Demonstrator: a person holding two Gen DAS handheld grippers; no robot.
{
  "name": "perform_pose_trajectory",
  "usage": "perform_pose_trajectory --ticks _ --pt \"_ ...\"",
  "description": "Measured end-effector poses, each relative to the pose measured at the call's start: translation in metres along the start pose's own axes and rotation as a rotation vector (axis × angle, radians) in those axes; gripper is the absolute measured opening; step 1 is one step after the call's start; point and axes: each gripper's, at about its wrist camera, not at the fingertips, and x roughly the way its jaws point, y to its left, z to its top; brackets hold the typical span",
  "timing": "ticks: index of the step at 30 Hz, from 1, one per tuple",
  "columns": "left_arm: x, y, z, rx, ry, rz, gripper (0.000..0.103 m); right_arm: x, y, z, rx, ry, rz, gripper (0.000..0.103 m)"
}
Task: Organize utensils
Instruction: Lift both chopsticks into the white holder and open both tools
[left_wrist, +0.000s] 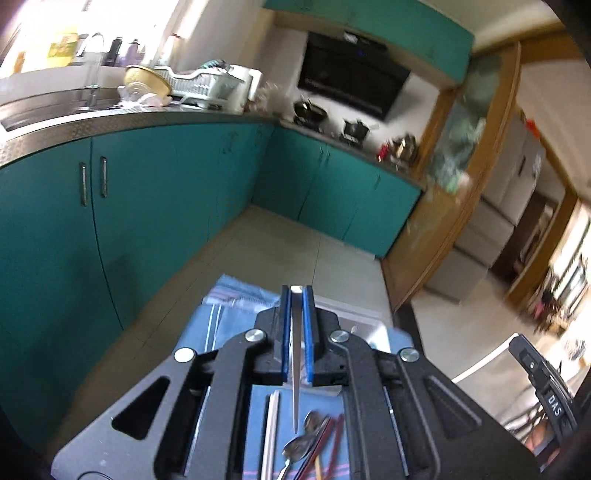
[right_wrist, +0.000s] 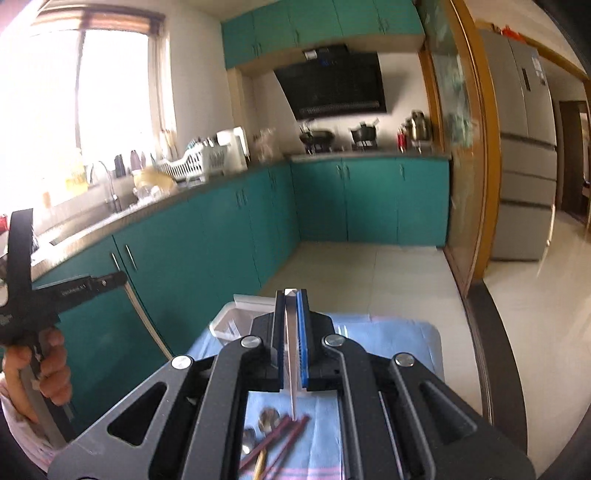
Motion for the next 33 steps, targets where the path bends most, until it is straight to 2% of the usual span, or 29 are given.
perform_pose_trajectory --ticks 5,11,16,20,22,26,30,33 --pt "-0.001 -0.002 0.015 -0.039 -0.002 -0.02 0.006 0.011 0.004 0.011 -0.027 0.001 0.004 0.007" --pt "-0.02 -0.017 0.04 -0.048 -0.065 -0.071 0.006 0.011 0.0 0.027 0.0 -0.051 0.025 0.007" --pt "-0.033 -0.04 0.068 -0.041 -0.185 -0.062 0.006 0.004 0.004 0.054 0.007 -0.189 0.015 0.007" --pt "-0.023 -0.047 0.082 -0.038 -0.264 0.01 0.006 0.008 0.009 0.072 -0.01 -0.281 -0.054 0.007" --pt "-0.006 -0.049 0.085 -0.027 -0.255 0.041 0.006 0.023 0.013 0.076 -0.022 -0.283 -0.066 0.007" --pt "0.042 -0.046 0.073 -0.013 -0.182 0.079 0.006 0.06 0.014 0.068 -0.029 -0.251 -0.046 0.007" --pt "0.08 -0.034 0.053 -0.008 -0.109 0.101 0.006 0.1 0.012 0.045 -0.032 -0.187 -0.053 0.007" --pt "0.092 -0.025 0.037 -0.01 -0.072 0.103 0.006 0.119 0.004 0.031 -0.003 -0.148 -0.05 0.007"
